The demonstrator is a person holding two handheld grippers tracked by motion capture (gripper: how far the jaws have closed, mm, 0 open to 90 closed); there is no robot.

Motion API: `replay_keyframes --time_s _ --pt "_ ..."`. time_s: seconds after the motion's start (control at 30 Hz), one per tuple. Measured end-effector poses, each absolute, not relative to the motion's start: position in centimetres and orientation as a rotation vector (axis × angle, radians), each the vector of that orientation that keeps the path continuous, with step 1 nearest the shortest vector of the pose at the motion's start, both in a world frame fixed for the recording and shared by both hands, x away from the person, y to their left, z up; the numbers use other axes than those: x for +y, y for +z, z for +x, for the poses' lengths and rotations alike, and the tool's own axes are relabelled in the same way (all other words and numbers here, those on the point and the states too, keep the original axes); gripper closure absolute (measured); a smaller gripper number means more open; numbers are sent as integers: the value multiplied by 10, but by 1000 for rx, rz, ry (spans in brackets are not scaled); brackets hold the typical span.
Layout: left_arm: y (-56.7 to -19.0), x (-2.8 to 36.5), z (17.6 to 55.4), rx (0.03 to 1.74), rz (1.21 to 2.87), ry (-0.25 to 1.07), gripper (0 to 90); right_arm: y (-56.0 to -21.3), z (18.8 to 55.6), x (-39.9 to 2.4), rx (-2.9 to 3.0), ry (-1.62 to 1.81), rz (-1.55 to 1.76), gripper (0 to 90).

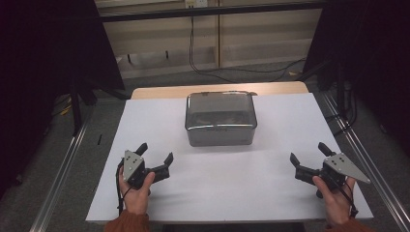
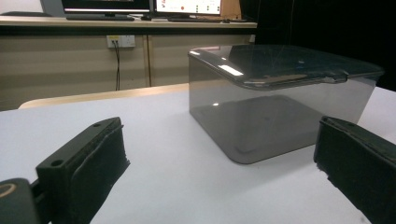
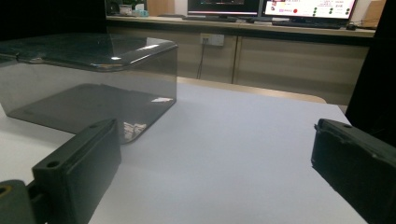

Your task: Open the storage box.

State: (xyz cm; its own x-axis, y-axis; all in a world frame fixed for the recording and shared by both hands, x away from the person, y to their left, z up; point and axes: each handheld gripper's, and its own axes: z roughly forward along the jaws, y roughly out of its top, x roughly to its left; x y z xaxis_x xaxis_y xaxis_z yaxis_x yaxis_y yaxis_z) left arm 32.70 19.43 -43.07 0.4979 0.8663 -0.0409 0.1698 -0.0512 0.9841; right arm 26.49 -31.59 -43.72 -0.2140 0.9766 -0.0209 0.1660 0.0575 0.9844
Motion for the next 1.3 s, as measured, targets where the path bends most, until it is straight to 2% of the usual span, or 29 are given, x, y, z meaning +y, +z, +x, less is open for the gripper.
replay_keyframes --time_s 0.77,1.3 --pt "-433 192 324 959 1520 735 22 -440 275 -303 1555 1298 1181 11" --pt "-433 194 321 955 1507 718 23 -437 288 -276 1587 1353 1145 23"
